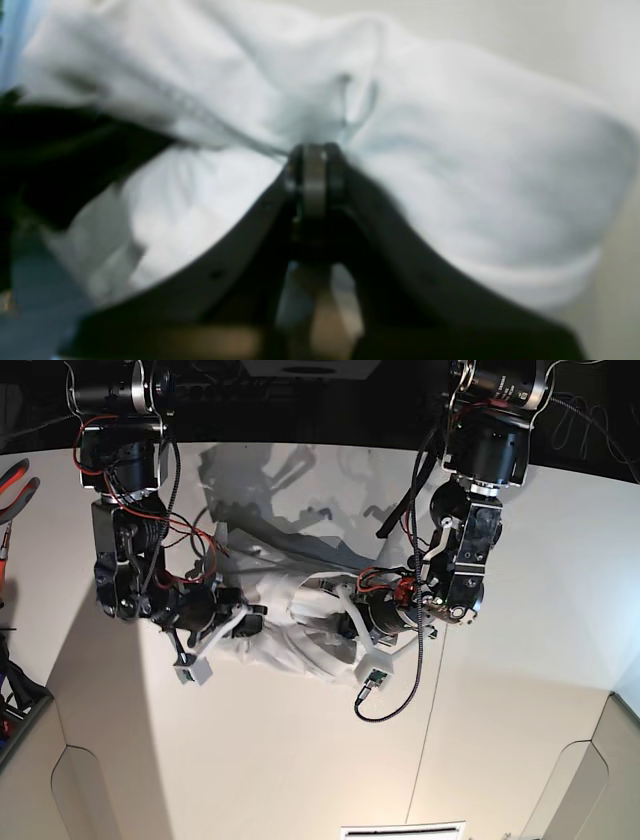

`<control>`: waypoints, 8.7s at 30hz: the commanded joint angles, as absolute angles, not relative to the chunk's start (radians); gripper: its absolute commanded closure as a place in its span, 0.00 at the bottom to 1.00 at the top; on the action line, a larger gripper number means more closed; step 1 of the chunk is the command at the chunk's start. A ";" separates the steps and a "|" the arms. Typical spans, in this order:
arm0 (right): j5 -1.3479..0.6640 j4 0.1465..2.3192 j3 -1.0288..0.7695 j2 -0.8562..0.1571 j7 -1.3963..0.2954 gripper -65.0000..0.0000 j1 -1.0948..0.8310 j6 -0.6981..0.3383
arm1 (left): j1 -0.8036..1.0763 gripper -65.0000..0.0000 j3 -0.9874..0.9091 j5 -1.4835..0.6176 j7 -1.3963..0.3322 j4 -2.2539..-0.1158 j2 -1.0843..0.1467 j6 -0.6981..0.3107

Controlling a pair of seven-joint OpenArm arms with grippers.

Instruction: Layout the t-shirt on the table in an organized manner, then fold the t-shirt properly

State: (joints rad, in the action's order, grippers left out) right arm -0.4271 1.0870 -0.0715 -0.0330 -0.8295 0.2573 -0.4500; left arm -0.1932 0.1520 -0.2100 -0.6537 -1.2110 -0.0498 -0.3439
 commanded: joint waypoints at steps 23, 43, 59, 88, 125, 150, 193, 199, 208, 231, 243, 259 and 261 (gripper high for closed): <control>-0.677 1.542 -0.071 -0.036 -0.944 1.00 0.044 -0.495 | -0.457 1.00 0.151 -0.281 -0.660 -1.003 -0.047 -0.348; -0.363 1.589 0.134 0.068 -0.733 1.00 0.124 -0.474 | -0.476 0.74 0.149 -0.174 -0.720 -1.156 -0.157 -0.275; -0.076 1.215 0.264 0.065 -0.684 1.00 0.288 -0.257 | -0.432 0.74 0.149 -0.138 -0.692 -1.155 -0.282 -0.216; 0.093 1.094 -0.127 -0.268 -0.711 1.00 0.271 -0.076 | -0.426 0.74 0.149 -0.180 -0.658 -1.155 -0.230 -0.232; -0.072 1.673 -0.127 -0.309 -0.760 1.00 0.194 -0.153 | -0.397 1.00 0.137 -0.183 -0.754 -1.468 -0.236 -0.202; 0.057 2.069 -0.130 -0.308 -0.817 1.00 -0.479 -0.191 | 0.548 1.00 -0.659 -0.717 -0.961 -2.151 -0.290 -0.465; -0.422 0.882 0.292 -0.353 -0.445 1.00 -0.435 -0.423 | 0.598 1.00 0.085 -0.550 -0.414 -1.179 -0.357 -0.625; -0.407 0.743 0.318 -0.318 -0.451 1.00 -0.314 -0.358 | 0.434 1.00 0.160 -0.423 -0.402 -0.969 -0.217 -0.484; -0.431 0.717 0.318 -0.310 -0.451 1.00 -0.203 -0.226 | 0.309 1.00 0.187 -0.267 -0.280 -0.766 -0.163 -0.482; -0.452 0.718 0.207 -0.163 -0.412 1.00 -0.159 -0.216 | 0.297 1.00 0.187 -0.055 -0.147 -0.764 -0.130 0.002; -0.384 0.718 0.207 -0.162 -0.414 1.00 -0.156 -0.216 | 0.297 1.00 0.187 -0.064 -0.194 -0.764 -0.121 -0.091; -0.321 0.718 0.207 -0.159 -0.414 1.00 -0.155 -0.186 | 0.291 1.00 0.187 -0.064 -0.192 -0.764 -0.121 -0.124; -0.321 0.718 0.207 -0.157 -0.414 1.00 -0.155 -0.186 | 0.291 1.00 0.187 -0.064 -0.192 -0.764 -0.122 -0.124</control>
